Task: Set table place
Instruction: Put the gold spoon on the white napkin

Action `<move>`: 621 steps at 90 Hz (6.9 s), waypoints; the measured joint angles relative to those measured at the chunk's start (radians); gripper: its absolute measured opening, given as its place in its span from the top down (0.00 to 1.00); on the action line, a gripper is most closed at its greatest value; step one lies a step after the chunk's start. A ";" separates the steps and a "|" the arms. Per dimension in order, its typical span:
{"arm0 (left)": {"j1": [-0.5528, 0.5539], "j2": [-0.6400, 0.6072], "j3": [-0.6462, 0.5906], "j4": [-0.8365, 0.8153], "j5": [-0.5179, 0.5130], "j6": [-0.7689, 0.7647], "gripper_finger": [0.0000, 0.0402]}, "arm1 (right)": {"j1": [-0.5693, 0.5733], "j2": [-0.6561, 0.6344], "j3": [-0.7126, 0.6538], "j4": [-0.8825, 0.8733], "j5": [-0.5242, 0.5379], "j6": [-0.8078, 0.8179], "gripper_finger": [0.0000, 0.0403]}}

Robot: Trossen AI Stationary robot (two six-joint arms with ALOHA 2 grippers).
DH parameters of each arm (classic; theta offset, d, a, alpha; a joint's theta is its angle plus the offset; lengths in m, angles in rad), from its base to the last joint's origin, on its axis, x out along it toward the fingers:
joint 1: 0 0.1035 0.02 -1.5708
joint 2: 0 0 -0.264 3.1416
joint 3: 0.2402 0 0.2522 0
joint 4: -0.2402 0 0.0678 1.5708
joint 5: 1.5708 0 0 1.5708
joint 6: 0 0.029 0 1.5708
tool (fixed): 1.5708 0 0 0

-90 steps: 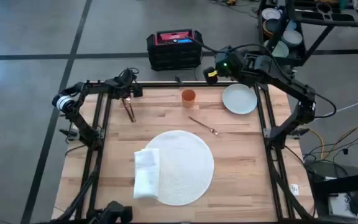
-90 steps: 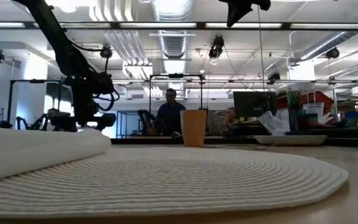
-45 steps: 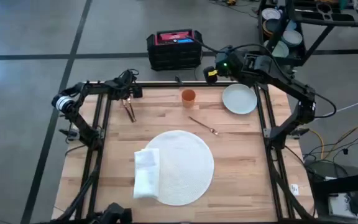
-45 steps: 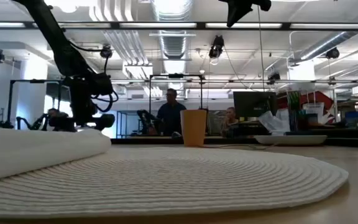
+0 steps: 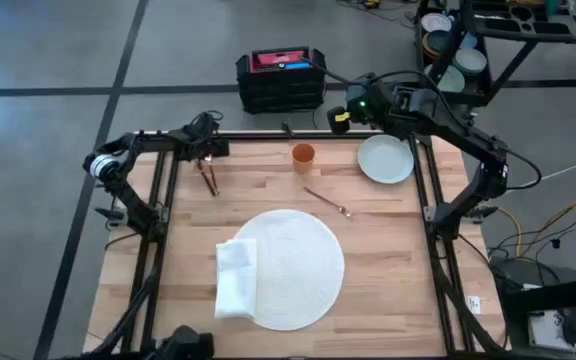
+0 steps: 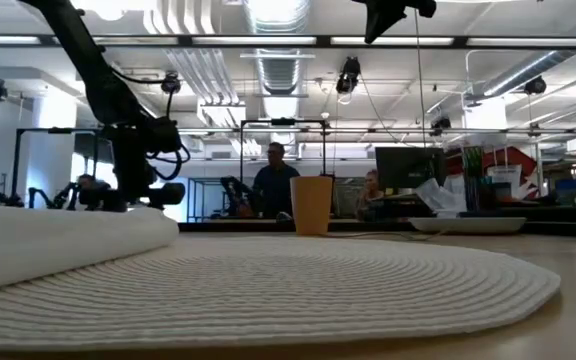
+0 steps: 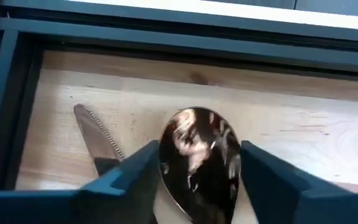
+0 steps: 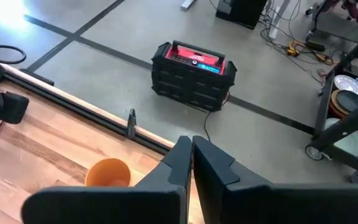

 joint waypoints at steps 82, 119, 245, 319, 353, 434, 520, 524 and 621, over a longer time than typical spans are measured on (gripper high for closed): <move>-0.068 -0.081 -0.002 -0.046 0.173 0.031 1.00 | 0.000 0.000 0.000 0.004 0.001 -0.007 1.00; -0.301 -0.327 -0.002 -0.238 0.235 -0.031 1.00 | 0.000 0.000 0.000 0.003 0.001 -0.023 1.00; -1.771 -0.454 -0.293 0.151 -0.515 -1.316 1.00 | 0.068 0.000 -0.059 -0.013 -0.184 0.091 1.00; -1.809 -0.194 -0.117 0.075 -0.537 -1.549 1.00 | 0.068 0.000 -0.059 -0.010 -0.173 -0.072 1.00; -1.809 -0.196 -0.159 0.081 -0.587 -1.544 1.00 | 0.068 0.000 -0.059 -0.008 -0.173 -0.072 1.00; -1.788 -0.196 -0.299 0.084 -0.537 -1.392 1.00 | 0.068 0.000 -0.060 -0.004 -0.174 -0.011 1.00; -1.729 -0.196 -0.330 0.121 -0.477 -1.283 0.78 | 0.068 0.000 -0.061 -0.003 -0.174 0.027 1.00; -1.729 -0.196 -0.330 0.121 -0.477 -1.282 0.75 | 0.068 0.000 -0.061 -0.003 -0.174 0.032 1.00; -1.706 -0.277 -0.322 -0.026 -0.324 -1.165 0.38 | 0.068 0.000 -0.061 -0.003 -0.175 0.049 1.00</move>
